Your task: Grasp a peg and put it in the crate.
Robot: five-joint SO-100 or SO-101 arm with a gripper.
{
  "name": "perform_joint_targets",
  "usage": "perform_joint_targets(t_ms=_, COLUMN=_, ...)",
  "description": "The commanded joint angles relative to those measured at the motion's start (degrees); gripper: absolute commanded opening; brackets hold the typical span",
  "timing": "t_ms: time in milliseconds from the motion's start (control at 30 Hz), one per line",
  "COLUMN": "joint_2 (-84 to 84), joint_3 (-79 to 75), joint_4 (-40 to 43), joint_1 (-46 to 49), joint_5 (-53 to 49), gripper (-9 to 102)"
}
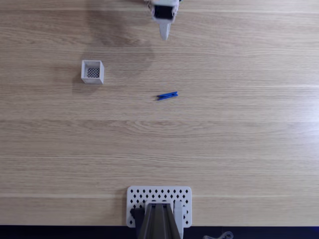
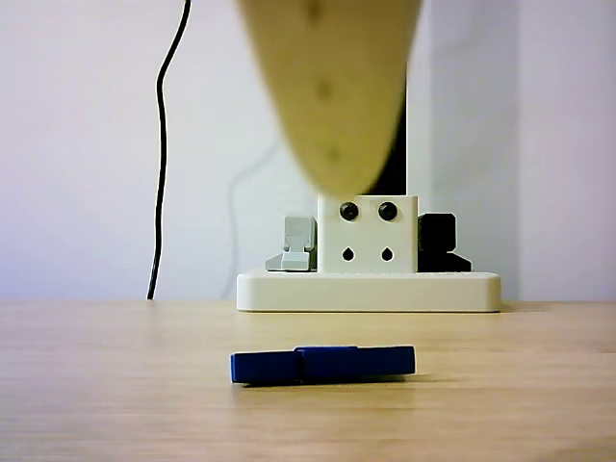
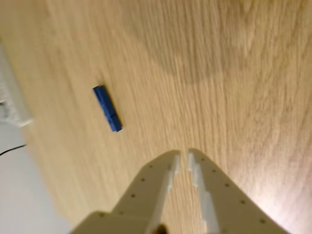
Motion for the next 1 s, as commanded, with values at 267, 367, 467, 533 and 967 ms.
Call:
perform_joint_targets(t_ms=267, joint_2=-39.73, joint_3=-39.37, joint_4=11.25, joint_1=-0.26, joint_5=-23.55, gripper=0)
perform_joint_targets(t_ms=367, joint_2=-46.14, joint_3=-50.27, joint_4=15.91, joint_1=0.44, joint_5=-25.75, gripper=0)
perform_joint_targets(t_ms=467, joint_2=-53.09, joint_3=-60.91, joint_4=21.71, joint_1=0.00, joint_5=-25.49, gripper=0)
perform_joint_targets(t_ms=533, joint_2=-57.66, joint_3=-67.85, joint_4=25.58, joint_1=-0.53, joint_5=-25.31, gripper=0)
perform_joint_targets(t_ms=967, joint_2=-76.29, joint_3=-90.18, joint_4=29.44, joint_1=-2.02, joint_5=-17.75, gripper=10)
